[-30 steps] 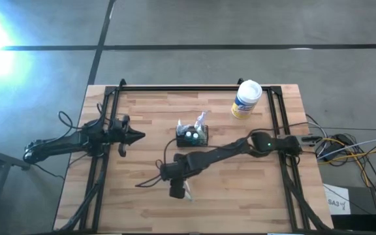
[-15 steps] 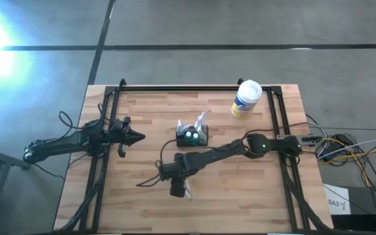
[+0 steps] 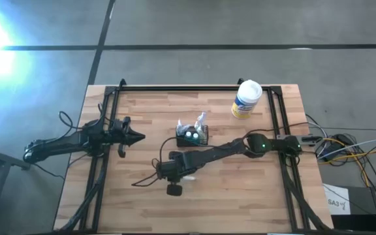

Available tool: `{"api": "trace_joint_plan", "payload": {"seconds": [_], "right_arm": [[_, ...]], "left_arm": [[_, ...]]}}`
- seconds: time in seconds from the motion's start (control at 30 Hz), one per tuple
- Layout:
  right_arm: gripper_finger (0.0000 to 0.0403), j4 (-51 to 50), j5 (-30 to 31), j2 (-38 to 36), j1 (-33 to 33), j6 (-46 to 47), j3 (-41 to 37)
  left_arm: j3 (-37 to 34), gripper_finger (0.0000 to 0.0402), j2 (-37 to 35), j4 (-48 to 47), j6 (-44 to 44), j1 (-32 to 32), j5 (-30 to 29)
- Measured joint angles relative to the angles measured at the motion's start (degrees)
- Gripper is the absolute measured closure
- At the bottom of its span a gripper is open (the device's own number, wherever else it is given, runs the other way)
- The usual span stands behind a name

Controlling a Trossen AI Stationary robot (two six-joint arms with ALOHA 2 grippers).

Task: Pick & Place toothbrushing station
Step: Put the blue toothbrush into the black wire organizer

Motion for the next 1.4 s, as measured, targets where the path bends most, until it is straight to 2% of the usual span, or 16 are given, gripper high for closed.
{"api": "trace_joint_plan", "payload": {"seconds": [0.23, 0.3, 0.4, 0.53, 0.7, 0.9, 1.07, 1.17, 1.3, 1.4], "right_arm": [[0.0394, -1.0, 0.3, -2.6, 1.3, -4.9, 5.7], [0.0395, -1.0, 3.9, -4.4, 1.8, -6.8, 6.0], [0.0395, -1.0, 11.0, -9.0, 2.0, -8.4, 4.5], [0.0395, 3.7, 12.0, -15.3, 1.8, -12.4, -0.7], [0.0395, 19.4, 7.0, -26.2, 2.1, -16.5, -15.0], [0.0395, 46.9, 5.5, -39.4, 2.0, -16.9, -42.6], [0.0395, 71.0, 5.8, -45.4, 2.0, -15.8, -61.7], [0.0395, 81.1, 7.0, -46.7, 1.7, -15.2, -69.1], [0.0395, 87.0, 9.0, -47.1, 1.6, -16.2, -75.0], [0.0395, 91.4, 9.1, -46.8, 0.9, -16.6, -77.7]], "left_arm": [[0.0, 0.0381, 0.0, -0.2, 0.7, 0.0, 0.4], [0.0, 0.0381, 0.0, -0.4, 0.9, 0.0, 0.8], [0.0, 0.0381, 0.0, -0.7, 1.0, 0.0, 2.1], [0.0, 0.0381, 0.0, -1.6, 1.0, 0.0, 2.7], [0.0, 0.0381, 0.0, -1.6, 1.5, 0.0, 3.0], [0.0, 0.0381, 0.0, -1.5, 1.5, 0.0, 5.1], [0.0, 0.0381, 0.0, -1.4, 1.6, 0.0, 5.3], [0.0, 0.0381, 0.0, -0.5, 1.4, 0.0, 3.4], [0.0, 0.0381, 0.0, -0.3, 4.3, 0.0, 3.1], [-0.1, 0.0381, 0.5, -0.4, 8.8, 0.0, 7.8]]}}
